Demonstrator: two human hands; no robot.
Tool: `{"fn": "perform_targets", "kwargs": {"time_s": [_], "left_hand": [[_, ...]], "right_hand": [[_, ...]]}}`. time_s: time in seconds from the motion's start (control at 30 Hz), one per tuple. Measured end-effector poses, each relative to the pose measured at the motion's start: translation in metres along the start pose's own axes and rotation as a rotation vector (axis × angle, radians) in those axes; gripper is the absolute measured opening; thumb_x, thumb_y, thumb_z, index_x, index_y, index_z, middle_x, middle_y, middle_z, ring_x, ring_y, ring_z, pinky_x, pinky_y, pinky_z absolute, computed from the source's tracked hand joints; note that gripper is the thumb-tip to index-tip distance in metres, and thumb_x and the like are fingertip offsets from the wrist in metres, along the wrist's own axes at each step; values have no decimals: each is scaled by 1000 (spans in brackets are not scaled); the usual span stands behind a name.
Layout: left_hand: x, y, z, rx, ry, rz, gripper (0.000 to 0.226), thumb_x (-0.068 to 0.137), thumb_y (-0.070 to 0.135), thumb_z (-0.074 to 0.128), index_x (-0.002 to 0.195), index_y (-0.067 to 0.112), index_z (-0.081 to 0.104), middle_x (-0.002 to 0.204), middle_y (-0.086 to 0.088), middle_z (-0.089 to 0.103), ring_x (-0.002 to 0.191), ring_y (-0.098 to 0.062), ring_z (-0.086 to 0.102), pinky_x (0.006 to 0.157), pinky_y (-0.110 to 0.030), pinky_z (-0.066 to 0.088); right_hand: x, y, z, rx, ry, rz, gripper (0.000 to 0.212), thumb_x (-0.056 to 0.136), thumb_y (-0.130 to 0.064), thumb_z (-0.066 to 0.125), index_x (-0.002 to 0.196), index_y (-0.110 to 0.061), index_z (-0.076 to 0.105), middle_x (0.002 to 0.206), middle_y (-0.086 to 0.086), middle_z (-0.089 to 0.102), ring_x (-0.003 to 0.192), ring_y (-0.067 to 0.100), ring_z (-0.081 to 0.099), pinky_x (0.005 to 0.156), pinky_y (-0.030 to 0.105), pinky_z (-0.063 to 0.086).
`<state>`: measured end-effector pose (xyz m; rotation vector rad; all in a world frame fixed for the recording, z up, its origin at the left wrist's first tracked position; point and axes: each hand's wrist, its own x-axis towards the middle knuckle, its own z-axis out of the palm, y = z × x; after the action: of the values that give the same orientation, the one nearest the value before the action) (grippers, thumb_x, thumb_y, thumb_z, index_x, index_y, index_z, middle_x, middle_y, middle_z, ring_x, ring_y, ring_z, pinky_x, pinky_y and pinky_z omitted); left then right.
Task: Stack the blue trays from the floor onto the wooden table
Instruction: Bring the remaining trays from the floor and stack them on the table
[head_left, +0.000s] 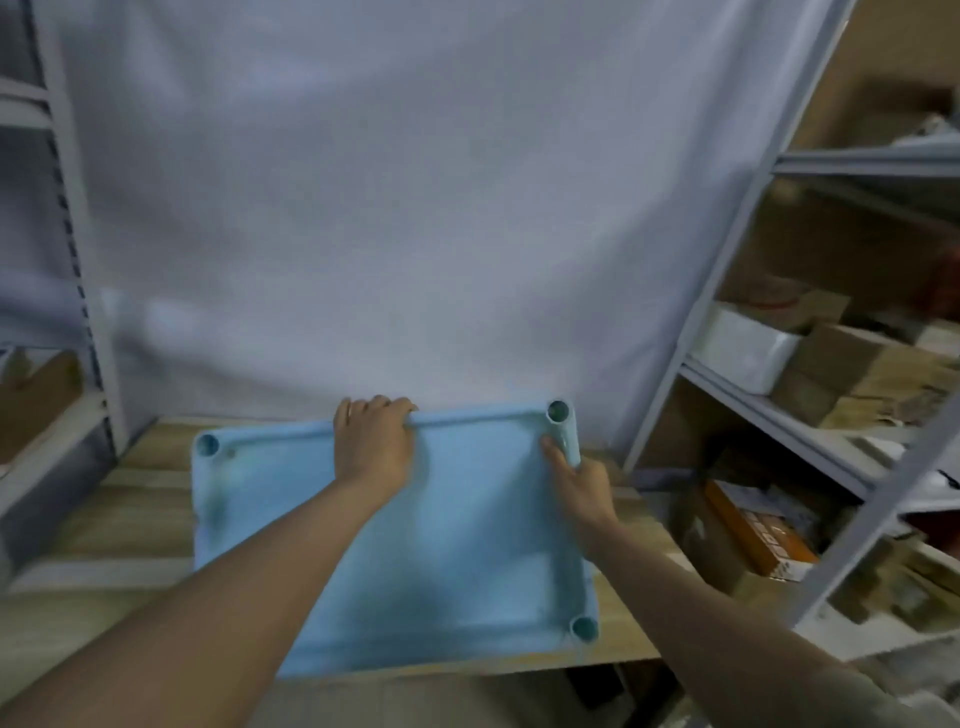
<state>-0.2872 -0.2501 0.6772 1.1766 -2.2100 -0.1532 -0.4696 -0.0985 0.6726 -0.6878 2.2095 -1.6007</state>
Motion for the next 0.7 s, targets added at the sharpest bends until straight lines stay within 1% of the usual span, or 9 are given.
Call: {"fn": "perform_targets", "kwargs": {"time_s": [0.07,0.13,0.23,0.37,0.43,0.5,0.57,0.63,0.7], "left_hand": [[11,4,13,-35,19,-30,49,91,17,52,138,26,47,138,-4,49,131,-25,39,118,-37,11],[22,10,25,-51,34,-102,64,91,20,55,150,20,29,155,-7,27,144,-25,20,120,-36,2],[29,16,50,-75,79,-249,74,91,23,58,153,17,18,160,-9,10,148,-27,5,120,-38,-1],[18,16,90,-129,61,-590,76,91,27,59,152,15,17,159,-10,7,147,-31,4,120,-43,2],[10,14,102,-139,57,-718,76,90,29,59,152,13,17,159,-12,7,146,-33,5,119,-44,4],[6,8,108,-165,41,-851,76,89,30,59,151,11,18,158,-15,10,145,-35,8,119,-45,9],[6,-3,115,-222,31,-981,72,86,31,61,146,8,29,152,-16,24,140,-39,22,115,-48,22],[5,-13,123,-307,55,-1110,65,74,35,61,130,8,45,134,-16,47,121,-40,47,99,-51,44],[1,-23,135,-366,76,-1195,59,64,37,55,115,8,54,114,-13,60,101,-38,60,84,-49,55]], "right_hand": [[28,5,3,62,-31,34,41,83,-50,67,75,-11,56,69,6,47,63,18,45,56,31,34],[61,8,3,102,-50,74,42,84,-49,67,81,-8,58,73,7,48,66,20,47,57,30,36],[104,20,-1,128,-72,127,45,85,-49,66,88,-5,58,74,6,48,64,20,47,56,29,36],[142,36,-3,131,-83,201,44,87,-50,62,92,-7,54,72,3,45,59,17,42,54,29,33],[156,42,-3,116,-81,222,46,88,-51,61,95,-6,54,70,2,44,59,17,41,55,30,32],[167,50,-3,112,-88,241,46,88,-52,59,96,-7,53,70,2,44,59,17,41,60,31,34],[175,59,-6,122,-88,259,44,89,-51,59,95,-8,52,71,1,44,64,20,44,66,33,35],[181,67,-8,126,-77,274,44,89,-50,60,96,-8,53,71,0,44,68,21,45,69,34,35],[189,76,-10,136,-67,291,44,88,-51,61,96,-8,53,70,0,44,61,18,43,68,33,35]]}}
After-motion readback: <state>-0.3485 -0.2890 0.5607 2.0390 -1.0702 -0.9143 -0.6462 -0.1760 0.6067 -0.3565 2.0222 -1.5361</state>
